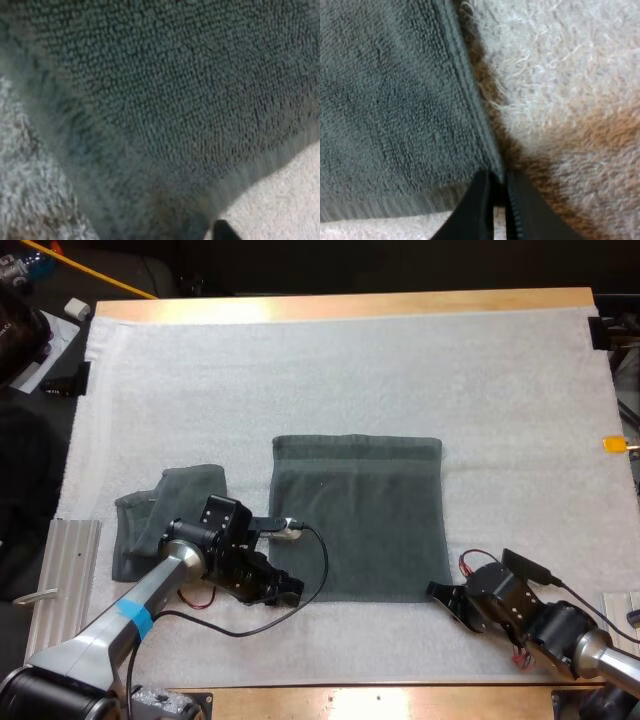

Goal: Pick towel from pile, fold and stack

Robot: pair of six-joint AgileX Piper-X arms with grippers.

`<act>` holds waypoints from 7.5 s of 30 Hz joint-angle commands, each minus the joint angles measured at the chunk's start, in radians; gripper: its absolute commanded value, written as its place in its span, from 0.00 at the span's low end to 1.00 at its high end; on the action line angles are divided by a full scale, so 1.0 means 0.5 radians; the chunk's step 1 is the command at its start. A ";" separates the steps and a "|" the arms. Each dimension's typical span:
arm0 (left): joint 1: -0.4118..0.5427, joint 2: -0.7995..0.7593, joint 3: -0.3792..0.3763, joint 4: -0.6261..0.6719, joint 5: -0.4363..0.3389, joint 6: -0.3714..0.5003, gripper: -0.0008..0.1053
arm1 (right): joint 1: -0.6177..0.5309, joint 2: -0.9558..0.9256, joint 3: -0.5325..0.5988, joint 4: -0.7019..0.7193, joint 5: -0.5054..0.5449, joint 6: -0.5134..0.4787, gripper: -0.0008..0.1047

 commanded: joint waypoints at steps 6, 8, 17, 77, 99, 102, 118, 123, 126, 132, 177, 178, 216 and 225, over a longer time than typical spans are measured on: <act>0.001 -0.021 0.004 0.109 0.037 0.068 0.01 | 0.000 -0.016 -0.014 0.028 -0.066 -0.091 0.01; 0.005 -0.070 0.002 0.185 0.036 0.118 0.01 | -0.005 -0.062 -0.040 0.087 -0.067 -0.133 0.01; -0.068 -0.310 0.005 0.505 0.066 0.219 0.01 | -0.006 -0.265 -0.193 0.532 -0.093 -0.256 0.01; 0.452 0.070 -0.136 -1.219 0.522 -0.632 0.01 | -0.731 0.506 -0.445 -0.751 -0.331 0.303 0.01; 0.450 0.059 -0.143 -1.424 0.548 -0.664 0.51 | -0.726 0.536 -0.443 -1.053 -0.304 0.313 0.58; 0.447 0.059 -0.194 -1.461 0.719 -0.699 0.65 | -0.725 0.525 -0.444 -1.247 -0.334 0.213 0.62; 0.455 -0.493 -0.289 -0.959 0.687 -0.579 0.60 | -0.734 0.053 -0.562 -0.362 -0.508 -0.586 0.62; 0.451 -0.763 -0.295 -0.507 0.416 -0.373 0.60 | -0.736 -0.110 -0.697 0.163 -0.470 -0.860 0.62; 0.449 -0.924 -0.300 -0.237 0.260 -0.272 0.60 | -0.739 -0.186 -0.808 0.488 -0.443 -1.020 0.62; 0.452 -1.183 -0.299 -0.029 0.131 -0.212 0.60 | -0.730 -0.274 -0.937 0.537 -0.378 -1.155 0.62; 0.450 -1.605 -0.297 0.607 -0.028 -0.153 0.60 | -1.217 0.803 -1.171 0.679 -1.057 -1.615 0.62; 0.448 -1.605 -0.293 0.612 -0.033 -0.153 0.60 | -1.214 0.829 -1.166 0.670 -1.061 -1.617 0.62; 0.452 -1.599 -0.294 0.562 -0.008 -0.170 0.61 | -0.886 1.298 -1.177 0.396 -1.189 -1.215 0.15; 0.449 -1.598 -0.294 0.572 0.036 -0.173 0.61 | -0.901 1.052 -1.186 0.720 -0.632 -1.359 0.01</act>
